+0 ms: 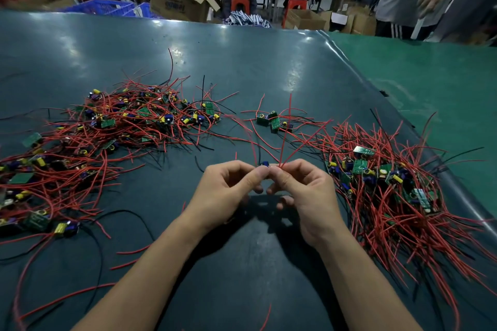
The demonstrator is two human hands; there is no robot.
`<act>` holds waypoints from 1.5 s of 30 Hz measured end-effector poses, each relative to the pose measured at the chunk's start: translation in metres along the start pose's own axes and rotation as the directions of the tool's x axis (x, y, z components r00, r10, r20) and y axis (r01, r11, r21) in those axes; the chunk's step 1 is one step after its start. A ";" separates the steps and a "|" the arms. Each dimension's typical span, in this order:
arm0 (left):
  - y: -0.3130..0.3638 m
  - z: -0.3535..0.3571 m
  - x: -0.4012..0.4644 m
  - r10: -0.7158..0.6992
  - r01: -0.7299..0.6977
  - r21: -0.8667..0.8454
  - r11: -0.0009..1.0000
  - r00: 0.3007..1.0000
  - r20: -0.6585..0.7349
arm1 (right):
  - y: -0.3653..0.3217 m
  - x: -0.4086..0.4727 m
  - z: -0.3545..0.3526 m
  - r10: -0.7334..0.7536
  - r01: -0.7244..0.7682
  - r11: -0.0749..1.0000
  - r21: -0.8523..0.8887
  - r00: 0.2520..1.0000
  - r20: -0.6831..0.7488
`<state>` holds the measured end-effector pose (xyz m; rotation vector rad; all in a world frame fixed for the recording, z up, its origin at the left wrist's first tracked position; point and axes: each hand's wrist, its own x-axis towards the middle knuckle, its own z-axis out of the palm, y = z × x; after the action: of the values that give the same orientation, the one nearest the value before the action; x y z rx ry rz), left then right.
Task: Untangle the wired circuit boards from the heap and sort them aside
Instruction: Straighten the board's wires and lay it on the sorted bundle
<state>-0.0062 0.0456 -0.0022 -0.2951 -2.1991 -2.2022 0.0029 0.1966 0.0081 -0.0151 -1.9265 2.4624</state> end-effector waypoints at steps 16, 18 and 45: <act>0.004 0.001 0.005 -0.262 0.230 -0.442 0.867 0.965 -0.011 | 0.006 0.002 0.007 0.101 -0.095 0.989 0.110 0.993 -0.055; 0.004 -0.002 0.005 -0.249 0.228 -0.397 0.889 0.968 -0.001 | 0.006 0.001 0.005 0.079 -0.078 0.996 0.036 0.997 -0.026; 0.010 -0.009 0.015 -0.144 -0.088 -0.453 0.887 0.880 -0.452 | -0.003 0.009 -0.007 0.057 0.042 0.968 0.246 0.922 -0.384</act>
<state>-0.0204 0.0380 0.0103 0.2645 -1.4220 -2.4541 -0.0061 0.2041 0.0091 -0.4710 -1.4509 2.4515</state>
